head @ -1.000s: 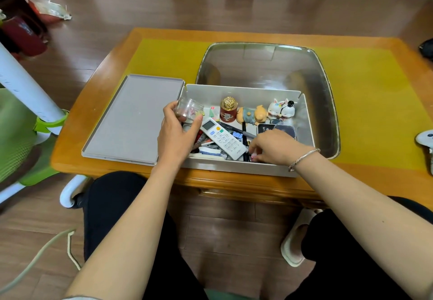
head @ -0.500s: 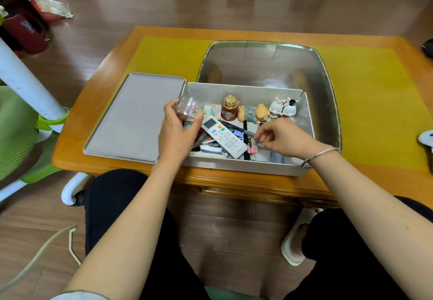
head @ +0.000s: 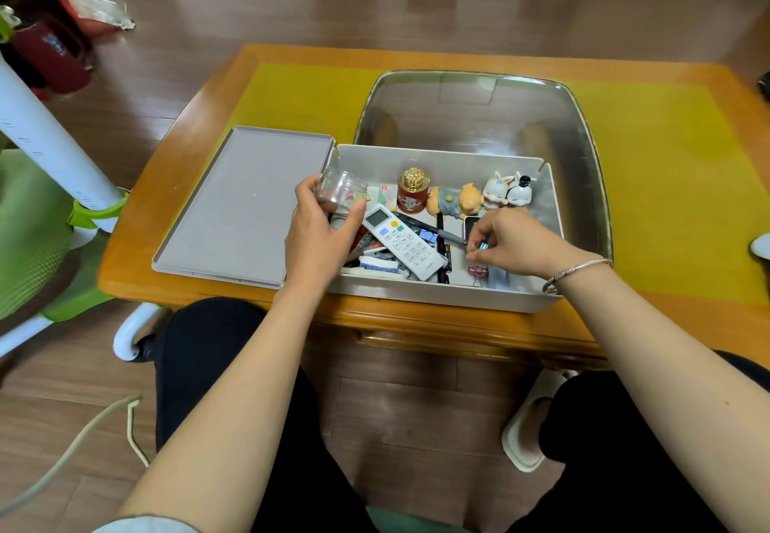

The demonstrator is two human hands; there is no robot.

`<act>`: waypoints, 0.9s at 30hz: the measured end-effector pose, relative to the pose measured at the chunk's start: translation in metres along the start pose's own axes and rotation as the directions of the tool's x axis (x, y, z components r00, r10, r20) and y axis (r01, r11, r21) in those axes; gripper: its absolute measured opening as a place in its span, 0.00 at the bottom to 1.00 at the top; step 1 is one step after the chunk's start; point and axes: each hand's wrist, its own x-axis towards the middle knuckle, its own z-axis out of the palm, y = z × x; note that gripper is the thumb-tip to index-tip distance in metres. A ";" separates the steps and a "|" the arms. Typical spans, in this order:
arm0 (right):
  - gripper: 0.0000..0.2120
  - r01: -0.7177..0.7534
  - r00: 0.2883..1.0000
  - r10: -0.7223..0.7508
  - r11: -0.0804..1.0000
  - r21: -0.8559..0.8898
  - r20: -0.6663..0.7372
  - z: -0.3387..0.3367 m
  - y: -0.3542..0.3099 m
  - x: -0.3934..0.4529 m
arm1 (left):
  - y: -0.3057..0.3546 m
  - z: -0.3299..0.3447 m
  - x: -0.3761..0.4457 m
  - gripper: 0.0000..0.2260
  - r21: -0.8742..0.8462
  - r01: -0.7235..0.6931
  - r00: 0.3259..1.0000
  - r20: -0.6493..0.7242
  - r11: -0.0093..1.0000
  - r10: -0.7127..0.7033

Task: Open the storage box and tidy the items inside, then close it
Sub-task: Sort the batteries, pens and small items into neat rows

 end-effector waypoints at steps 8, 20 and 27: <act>0.06 0.022 0.982 0.018 0.978 -0.209 0.189 -0.002 -0.002 0.004 | -0.002 0.000 0.001 0.28 -0.004 -0.005 1.000 0.001 1.000 0.005; 0.04 -0.018 0.979 0.085 0.942 -0.336 0.187 0.017 -0.012 0.006 | 0.000 -0.001 -0.001 0.28 -0.024 -0.024 0.999 0.023 0.999 0.025; 0.05 -0.139 0.966 0.166 0.980 0.140 -0.200 0.005 0.002 -0.012 | 0.006 -0.001 -0.006 0.29 0.165 -0.162 0.985 -0.034 0.973 0.170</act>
